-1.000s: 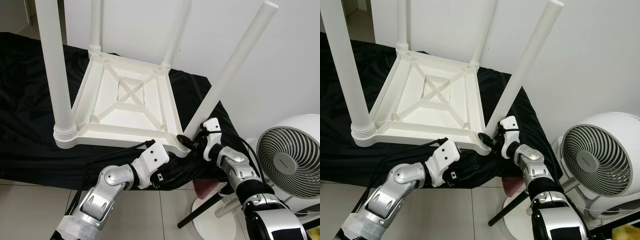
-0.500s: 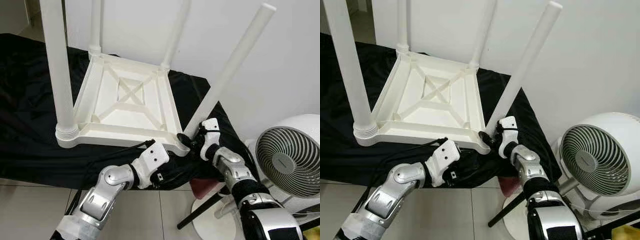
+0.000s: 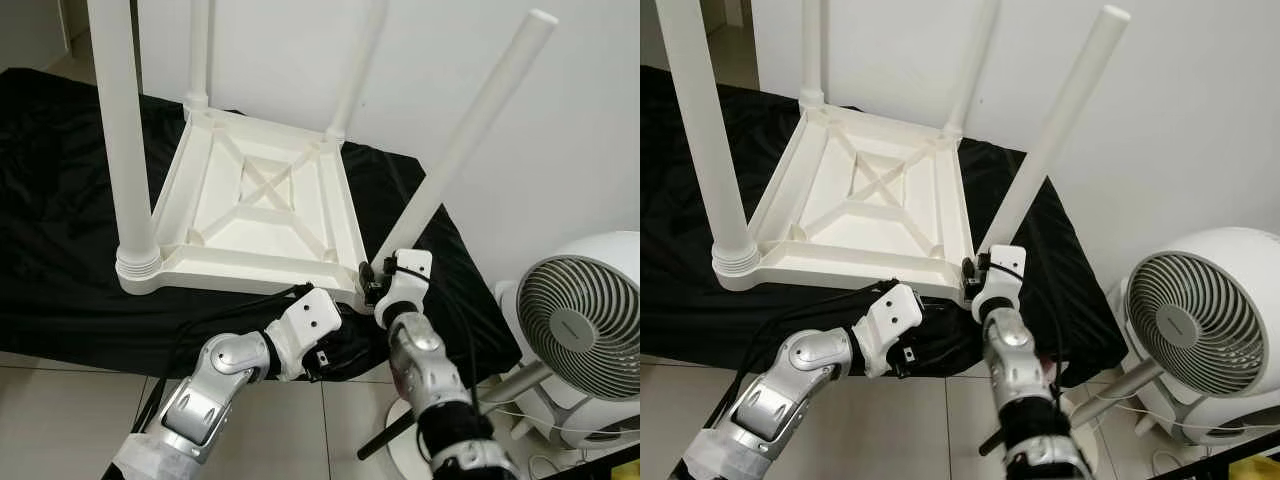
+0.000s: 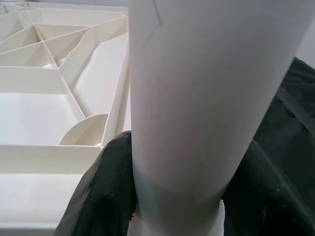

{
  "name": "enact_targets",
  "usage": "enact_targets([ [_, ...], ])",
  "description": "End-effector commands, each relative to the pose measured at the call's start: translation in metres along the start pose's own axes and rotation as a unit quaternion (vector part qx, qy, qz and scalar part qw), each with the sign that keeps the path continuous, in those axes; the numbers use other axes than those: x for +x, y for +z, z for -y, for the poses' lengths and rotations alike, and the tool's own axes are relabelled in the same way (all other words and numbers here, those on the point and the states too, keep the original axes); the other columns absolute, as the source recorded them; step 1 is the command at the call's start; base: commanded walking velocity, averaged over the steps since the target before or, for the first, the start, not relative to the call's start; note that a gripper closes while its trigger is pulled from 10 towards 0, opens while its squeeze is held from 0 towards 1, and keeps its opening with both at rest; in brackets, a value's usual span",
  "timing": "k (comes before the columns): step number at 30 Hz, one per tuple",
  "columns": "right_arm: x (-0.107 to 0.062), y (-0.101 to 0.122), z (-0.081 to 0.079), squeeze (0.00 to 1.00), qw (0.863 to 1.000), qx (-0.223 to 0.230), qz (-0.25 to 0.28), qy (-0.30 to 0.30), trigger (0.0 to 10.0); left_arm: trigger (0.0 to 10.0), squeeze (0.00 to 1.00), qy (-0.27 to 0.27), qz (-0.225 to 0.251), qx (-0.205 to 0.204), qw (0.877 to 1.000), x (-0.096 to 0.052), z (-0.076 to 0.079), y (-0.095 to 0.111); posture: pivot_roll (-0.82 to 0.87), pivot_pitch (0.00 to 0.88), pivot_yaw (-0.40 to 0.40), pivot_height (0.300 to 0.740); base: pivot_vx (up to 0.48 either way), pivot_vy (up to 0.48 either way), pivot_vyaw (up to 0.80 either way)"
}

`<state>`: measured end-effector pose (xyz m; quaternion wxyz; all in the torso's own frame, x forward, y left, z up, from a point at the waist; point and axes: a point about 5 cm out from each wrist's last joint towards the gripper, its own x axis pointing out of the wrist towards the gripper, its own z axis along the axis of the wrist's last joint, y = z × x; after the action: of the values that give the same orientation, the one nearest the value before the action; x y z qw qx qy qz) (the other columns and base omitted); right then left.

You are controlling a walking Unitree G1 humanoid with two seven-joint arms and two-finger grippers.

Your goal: Building children table

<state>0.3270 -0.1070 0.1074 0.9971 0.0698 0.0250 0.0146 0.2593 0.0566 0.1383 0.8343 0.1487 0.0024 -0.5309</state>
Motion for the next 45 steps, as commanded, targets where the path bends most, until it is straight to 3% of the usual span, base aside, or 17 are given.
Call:
enact_targets([
  [1, -0.005, -0.016, 0.018, 0.0, 0.998, -0.015, -0.04, -0.037, 10.0, 10.0, 0.0, 0.006, 0.0, 0.004, 1.0, 0.002, -0.001, 0.002, 0.12, 0.001, -0.218, 0.74, 0.0, 0.0, 0.0],
  [8, -0.007, -0.008, 0.022, 0.0, 0.999, -0.016, -0.03, -0.042, 10.0, 10.0, 0.0, 0.01, -0.002, 0.007, 1.0, 0.001, -0.003, 0.001, 0.13, 0.0, -0.225, 0.74, 0.0, 0.0, 0.0],
  [9, -0.011, -0.008, 0.023, 1.0, 0.999, -0.013, -0.023, -0.043, 10.0, 10.0, 0.0, 0.014, -0.001, 0.008, 1.0, 0.0, -0.003, 0.001, 0.14, 0.0, -0.228, 0.74, 0.0, 0.0, 0.0],
  [15, -0.016, -0.004, 0.026, 1.0, 1.0, 0.002, 0.002, -0.022, 10.0, 10.0, 0.0, 0.017, -0.002, 0.008, 1.0, -0.001, -0.003, 0.001, 0.14, 0.0, -0.23, 0.74, 0.0, 0.0, 0.0],
  [22, -0.013, -0.01, 0.038, 1.0, 0.998, -0.014, -0.028, 0.063, 10.0, 10.0, 0.0, 0.015, 0.003, 0.003, 1.0, -0.005, -0.002, 0.0, 0.13, 0.0, -0.226, 0.74, 0.0, 0.0, 0.0],
  [23, -0.012, -0.008, 0.041, 0.0, 0.995, -0.019, -0.03, 0.091, 10.0, 10.0, 0.0, 0.017, 0.006, 0.002, 1.0, -0.005, -0.003, 0.001, 0.13, 0.0, -0.227, 0.74, 0.0, 0.0, 0.0],
  [29, -0.006, 0.0, 0.051, 0.0, 0.985, -0.054, -0.025, 0.164, 10.0, 10.0, 0.0, 0.016, 0.007, 0.008, 1.0, -0.003, -0.005, 0.002, 0.13, 0.0, -0.222, 0.74, 0.0, 0.0, 0.0],
  [35, 0.002, 0.014, 0.06, 0.0, 0.959, -0.119, -0.018, 0.257, 10.0, 10.0, 0.0, 0.017, 0.017, 0.014, 1.0, -0.003, -0.005, 0.005, 0.14, 0.0, -0.22, 0.74, 0.0, 0.0, 0.0],
  [45, 0.015, 0.016, 0.051, 0.0, 0.936, -0.154, -0.036, 0.314, 10.0, 10.0, 0.0, 0.019, 0.012, 0.014, 1.0, -0.004, -0.006, 0.005, 0.15, 0.0, -0.218, 0.74, 0.0, 0.0, 0.0],
])
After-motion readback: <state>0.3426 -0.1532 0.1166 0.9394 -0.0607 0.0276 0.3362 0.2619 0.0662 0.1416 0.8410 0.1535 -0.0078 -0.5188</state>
